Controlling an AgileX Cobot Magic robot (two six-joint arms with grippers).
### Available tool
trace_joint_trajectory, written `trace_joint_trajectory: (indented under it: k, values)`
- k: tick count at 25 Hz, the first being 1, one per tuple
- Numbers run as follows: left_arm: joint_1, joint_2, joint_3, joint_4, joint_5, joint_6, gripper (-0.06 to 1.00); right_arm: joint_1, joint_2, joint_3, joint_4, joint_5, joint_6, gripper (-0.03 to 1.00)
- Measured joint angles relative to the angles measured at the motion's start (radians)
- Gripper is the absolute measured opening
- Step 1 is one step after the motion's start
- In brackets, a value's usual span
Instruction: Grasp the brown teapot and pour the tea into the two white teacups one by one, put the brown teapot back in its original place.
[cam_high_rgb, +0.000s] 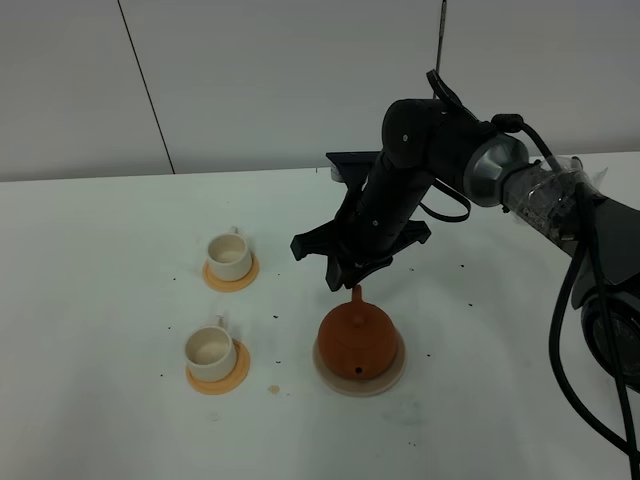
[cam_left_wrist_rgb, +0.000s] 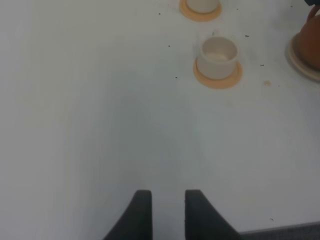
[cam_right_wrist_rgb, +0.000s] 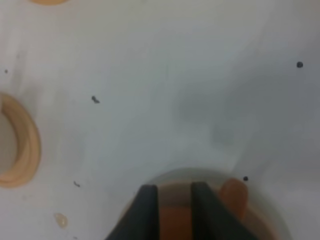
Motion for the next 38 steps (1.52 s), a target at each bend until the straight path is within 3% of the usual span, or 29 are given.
trace_joint_trajectory:
  k: [26, 38]
  values:
    - [0.0, 0.0, 0.0, 0.0, 0.0, 0.0, 0.23, 0.0, 0.0, 0.0, -0.076, 0.066, 0.045, 0.16]
    - [0.0, 0.0, 0.0, 0.0, 0.0, 0.0, 0.23, -0.053, -0.006, -0.038, -0.085, 0.084, 0.077, 0.17]
